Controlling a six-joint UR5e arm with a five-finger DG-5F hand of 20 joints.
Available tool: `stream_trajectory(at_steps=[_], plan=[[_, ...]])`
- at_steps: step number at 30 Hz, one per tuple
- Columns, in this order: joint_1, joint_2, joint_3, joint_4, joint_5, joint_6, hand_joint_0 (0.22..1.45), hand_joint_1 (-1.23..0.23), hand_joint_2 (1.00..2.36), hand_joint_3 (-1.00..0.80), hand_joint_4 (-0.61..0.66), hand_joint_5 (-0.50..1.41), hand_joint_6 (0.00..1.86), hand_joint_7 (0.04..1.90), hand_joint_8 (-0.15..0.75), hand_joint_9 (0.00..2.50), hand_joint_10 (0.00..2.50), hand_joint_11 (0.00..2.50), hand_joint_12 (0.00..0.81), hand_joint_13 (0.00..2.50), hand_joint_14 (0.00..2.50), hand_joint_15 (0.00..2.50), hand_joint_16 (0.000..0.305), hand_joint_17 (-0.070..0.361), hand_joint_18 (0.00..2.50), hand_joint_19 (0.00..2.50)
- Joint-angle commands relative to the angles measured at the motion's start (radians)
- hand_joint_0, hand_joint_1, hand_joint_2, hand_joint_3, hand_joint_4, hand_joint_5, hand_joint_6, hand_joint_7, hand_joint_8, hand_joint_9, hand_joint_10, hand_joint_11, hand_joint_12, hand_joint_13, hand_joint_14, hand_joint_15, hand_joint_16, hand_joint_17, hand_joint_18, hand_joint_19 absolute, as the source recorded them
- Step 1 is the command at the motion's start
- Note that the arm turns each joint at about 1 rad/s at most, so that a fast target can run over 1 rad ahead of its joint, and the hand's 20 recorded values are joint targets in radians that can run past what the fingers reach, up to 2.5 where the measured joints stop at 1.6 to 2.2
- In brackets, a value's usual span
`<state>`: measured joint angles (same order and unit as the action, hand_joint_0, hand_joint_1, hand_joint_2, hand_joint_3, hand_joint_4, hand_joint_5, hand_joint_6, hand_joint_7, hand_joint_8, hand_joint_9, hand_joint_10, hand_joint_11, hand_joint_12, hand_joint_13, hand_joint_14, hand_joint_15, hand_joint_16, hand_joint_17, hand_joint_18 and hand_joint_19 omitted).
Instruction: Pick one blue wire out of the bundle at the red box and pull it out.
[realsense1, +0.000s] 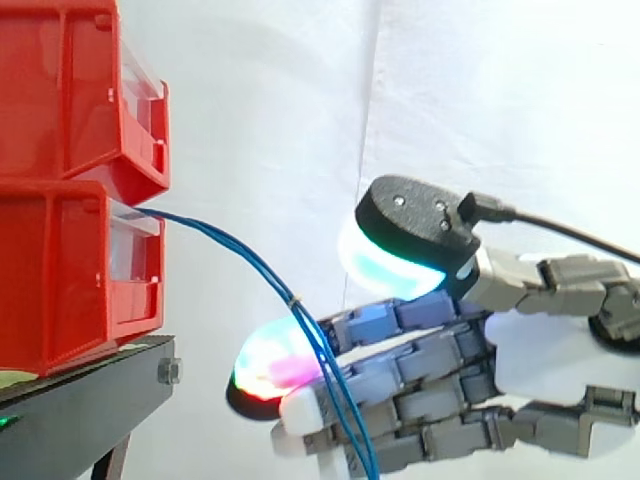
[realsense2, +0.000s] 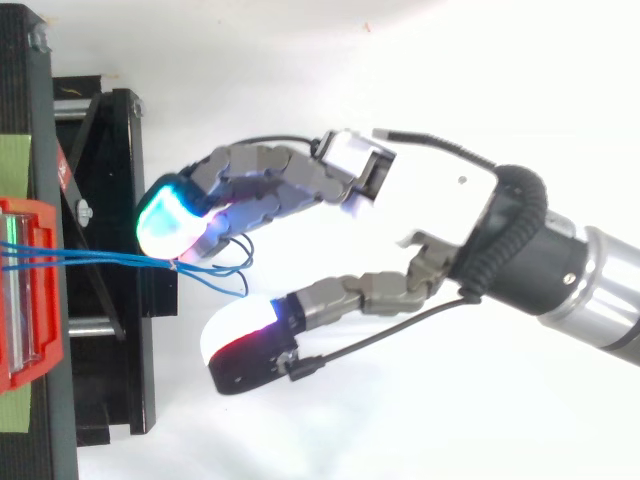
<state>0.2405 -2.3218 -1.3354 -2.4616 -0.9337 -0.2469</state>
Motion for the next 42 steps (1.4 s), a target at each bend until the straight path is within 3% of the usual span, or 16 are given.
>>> stream_trajectory(at_steps=[1, 6, 14, 20, 26, 42], plan=[[0.006, -0.03, 0.019, 0.007, 0.003, 0.037, 0.54, -0.82, 1.0, -0.5, 0.39, -0.13, 0.5, 0.85, 0.332, 0.7, 0.01, 0.37, 0.437, 0.49, 0.01, 0.19, 0.065, 0.145, 0.42, 0.18], [0.006, -0.03, 0.021, -0.004, 0.003, 0.06, 0.54, -0.82, 1.0, -0.5, 0.4, -0.13, 0.5, 0.88, 0.332, 0.71, 0.01, 0.37, 0.435, 0.5, 0.01, 0.19, 0.064, 0.144, 0.42, 0.18], [0.011, -0.041, 0.021, 0.035, 0.003, 0.032, 0.56, -0.82, 1.0, -0.5, 0.39, -0.13, 0.5, 0.92, 0.333, 0.72, 0.01, 0.38, 0.432, 0.5, 0.01, 0.19, 0.063, 0.142, 0.43, 0.19], [0.0, -0.039, 0.021, 0.035, 0.001, 0.046, 0.57, -0.81, 1.0, -0.5, 0.39, -0.12, 0.5, 0.94, 0.334, 0.72, 0.01, 0.38, 0.432, 0.51, 0.01, 0.19, 0.063, 0.142, 0.43, 0.19], [-0.006, -0.039, 0.056, 0.01, 0.001, 0.069, 0.58, -0.81, 1.01, -0.44, 0.34, -0.12, 0.5, 1.08, 0.333, 0.72, 0.01, 0.39, 0.43, 0.51, 0.01, 0.19, 0.062, 0.14, 0.43, 0.19], [-0.006, -0.037, 0.059, 0.0, 0.001, 0.066, 0.59, -0.81, 1.01, -0.36, 0.23, -0.11, 0.53, 1.24, 0.337, 0.72, 0.01, 0.4, 0.431, 0.51, 0.01, 0.19, 0.062, 0.139, 0.44, 0.19]])
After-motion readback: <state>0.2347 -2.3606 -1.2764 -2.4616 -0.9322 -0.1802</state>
